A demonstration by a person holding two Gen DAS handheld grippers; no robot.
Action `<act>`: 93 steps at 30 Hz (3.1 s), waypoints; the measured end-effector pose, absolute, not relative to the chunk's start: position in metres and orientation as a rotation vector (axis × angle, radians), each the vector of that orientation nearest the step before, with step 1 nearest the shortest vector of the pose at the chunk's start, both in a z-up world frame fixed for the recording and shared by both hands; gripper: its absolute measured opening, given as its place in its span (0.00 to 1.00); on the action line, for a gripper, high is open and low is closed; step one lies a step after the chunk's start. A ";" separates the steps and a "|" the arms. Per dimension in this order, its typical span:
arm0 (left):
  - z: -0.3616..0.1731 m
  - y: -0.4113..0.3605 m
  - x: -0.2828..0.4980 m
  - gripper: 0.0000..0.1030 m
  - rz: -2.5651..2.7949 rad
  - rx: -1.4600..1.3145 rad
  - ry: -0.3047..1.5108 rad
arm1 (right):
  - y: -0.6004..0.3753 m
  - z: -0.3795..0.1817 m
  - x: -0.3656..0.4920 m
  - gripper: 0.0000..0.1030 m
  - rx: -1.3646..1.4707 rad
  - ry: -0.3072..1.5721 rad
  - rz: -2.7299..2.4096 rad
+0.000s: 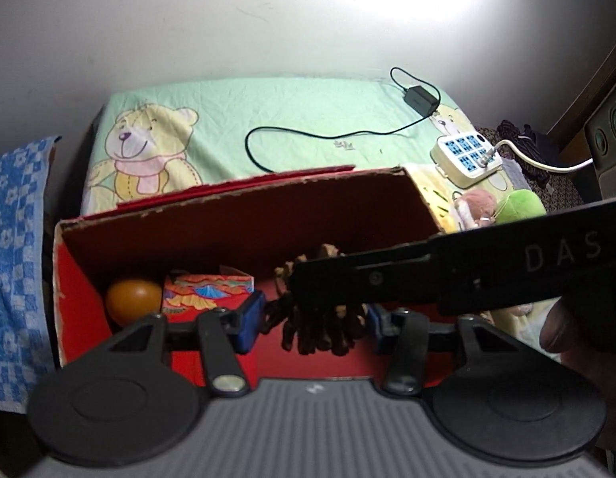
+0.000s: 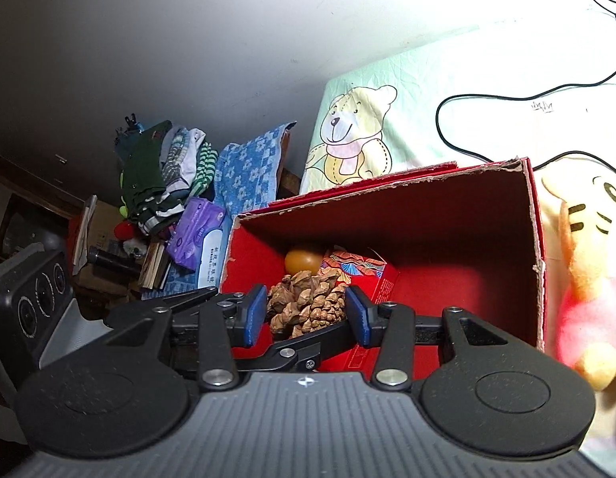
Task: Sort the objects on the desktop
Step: 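Lift and carry the pine cone with the right gripper over the red box, then lower the pine cone into the red box and open the right gripper, then withdraw the right gripper up out of the red box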
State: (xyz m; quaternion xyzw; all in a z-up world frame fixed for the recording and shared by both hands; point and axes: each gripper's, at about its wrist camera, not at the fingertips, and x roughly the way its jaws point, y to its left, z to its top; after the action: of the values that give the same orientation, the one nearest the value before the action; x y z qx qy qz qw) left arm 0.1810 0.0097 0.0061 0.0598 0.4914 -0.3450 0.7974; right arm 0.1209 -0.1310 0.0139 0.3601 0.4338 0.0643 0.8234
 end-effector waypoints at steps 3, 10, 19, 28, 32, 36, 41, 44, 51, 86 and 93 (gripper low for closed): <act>-0.009 0.010 0.189 0.49 -0.714 0.132 1.087 | -0.132 -0.002 0.133 0.45 0.797 0.955 0.142; -0.023 0.023 0.206 0.49 -0.658 0.094 1.131 | -0.129 -0.022 0.156 0.45 0.824 0.992 0.187; -0.040 0.027 0.214 0.49 -0.501 0.168 1.157 | -0.112 -0.042 0.180 0.45 0.830 1.031 0.258; -0.043 0.029 0.219 0.49 -0.440 0.149 1.175 | -0.109 -0.053 0.189 0.45 0.845 1.022 0.281; -0.040 0.012 0.217 0.49 -0.478 0.129 1.182 | -0.118 -0.051 0.182 0.45 0.830 1.018 0.228; -0.038 -0.014 0.213 0.49 -0.540 0.131 1.162 | -0.131 -0.042 0.173 0.46 0.759 1.022 0.149; -0.048 -0.034 0.225 0.48 -0.602 0.081 1.199 | -0.152 -0.046 0.170 0.46 0.742 1.016 0.056; -0.055 -0.041 0.232 0.48 -0.651 0.039 1.246 | -0.158 -0.050 0.170 0.45 0.710 1.020 -0.009; -0.072 -0.056 0.238 0.48 -0.639 0.111 1.327 | -0.150 -0.054 0.173 0.45 0.603 1.037 -0.071; -0.103 -0.131 0.248 0.49 -0.840 0.171 1.388 | -0.202 -0.001 0.114 0.24 0.672 0.808 -0.198; -0.094 -0.125 0.245 0.50 -0.781 0.216 1.346 | -0.201 -0.007 0.115 0.24 0.684 0.821 -0.193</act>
State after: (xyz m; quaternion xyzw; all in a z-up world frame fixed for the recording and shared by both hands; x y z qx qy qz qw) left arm 0.2455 -0.1253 -0.0940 0.0973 0.6058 -0.3515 0.7071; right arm 0.1149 -0.2013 -0.0071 0.3253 0.3905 -0.0920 0.8563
